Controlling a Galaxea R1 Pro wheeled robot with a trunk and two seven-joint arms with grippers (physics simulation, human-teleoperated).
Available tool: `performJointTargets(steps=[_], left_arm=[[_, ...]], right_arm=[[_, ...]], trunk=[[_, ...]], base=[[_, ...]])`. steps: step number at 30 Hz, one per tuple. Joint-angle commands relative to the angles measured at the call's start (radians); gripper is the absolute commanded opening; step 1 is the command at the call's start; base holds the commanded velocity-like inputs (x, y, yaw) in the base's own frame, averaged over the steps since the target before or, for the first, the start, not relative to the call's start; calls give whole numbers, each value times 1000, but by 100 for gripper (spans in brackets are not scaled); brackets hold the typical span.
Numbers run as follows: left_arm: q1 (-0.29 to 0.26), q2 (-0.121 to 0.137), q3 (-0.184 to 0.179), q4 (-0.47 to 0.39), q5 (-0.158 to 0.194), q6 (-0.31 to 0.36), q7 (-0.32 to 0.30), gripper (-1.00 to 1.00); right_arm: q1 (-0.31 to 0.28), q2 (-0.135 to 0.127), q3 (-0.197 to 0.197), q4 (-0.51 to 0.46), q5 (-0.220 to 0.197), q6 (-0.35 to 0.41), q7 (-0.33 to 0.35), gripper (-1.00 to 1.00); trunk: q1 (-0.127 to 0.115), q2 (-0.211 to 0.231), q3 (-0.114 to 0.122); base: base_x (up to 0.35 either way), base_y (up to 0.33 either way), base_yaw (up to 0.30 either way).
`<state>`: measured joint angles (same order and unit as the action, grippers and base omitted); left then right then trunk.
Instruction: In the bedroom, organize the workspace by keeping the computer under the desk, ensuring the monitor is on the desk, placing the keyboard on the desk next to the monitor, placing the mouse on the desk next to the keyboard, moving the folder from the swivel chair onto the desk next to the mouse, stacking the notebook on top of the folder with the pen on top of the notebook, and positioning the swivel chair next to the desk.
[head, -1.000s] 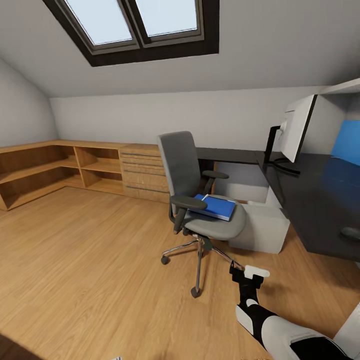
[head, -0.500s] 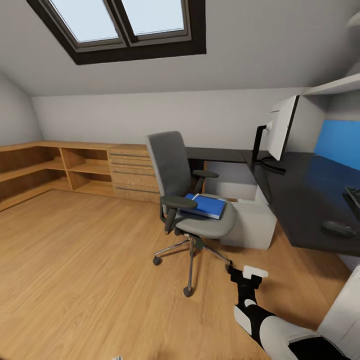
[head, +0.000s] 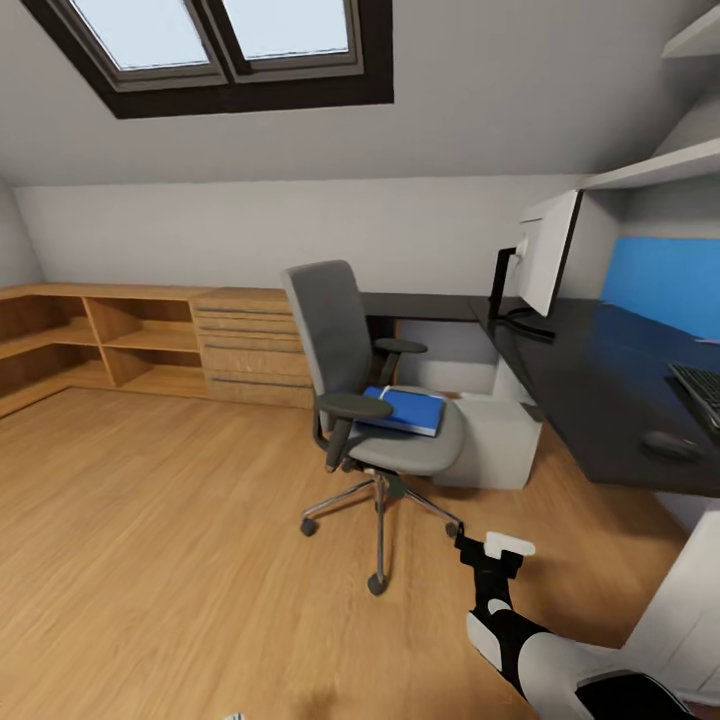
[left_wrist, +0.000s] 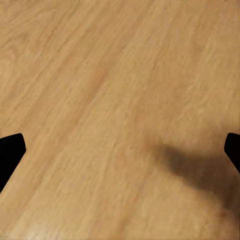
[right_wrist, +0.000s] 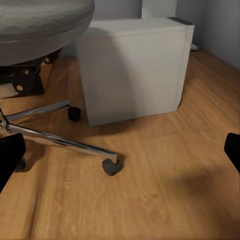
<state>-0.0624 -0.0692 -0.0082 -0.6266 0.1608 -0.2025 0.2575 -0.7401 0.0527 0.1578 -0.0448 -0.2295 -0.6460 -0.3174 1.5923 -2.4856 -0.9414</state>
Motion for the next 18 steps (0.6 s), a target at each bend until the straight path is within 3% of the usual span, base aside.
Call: performJointTargets(steps=[1,8,18], left_arm=[[-1,0,-1,1,8,-5,1,100],[-1,0,-1,1,8,-5,1,100],[-1,1,-1,1,8,-5,2,100]], right_arm=[[-1,0,9,1,-7,-2,-5,100],[-1,-1,8,0,-7,-1,-5,100],[0,-2,7,1,-8,-3,-5,100]], trunk=[[0,0,-1],[0,0,-1],[0,0,-1]], base=[[182,247,-23],[152,85,-7],[18,6,0]])
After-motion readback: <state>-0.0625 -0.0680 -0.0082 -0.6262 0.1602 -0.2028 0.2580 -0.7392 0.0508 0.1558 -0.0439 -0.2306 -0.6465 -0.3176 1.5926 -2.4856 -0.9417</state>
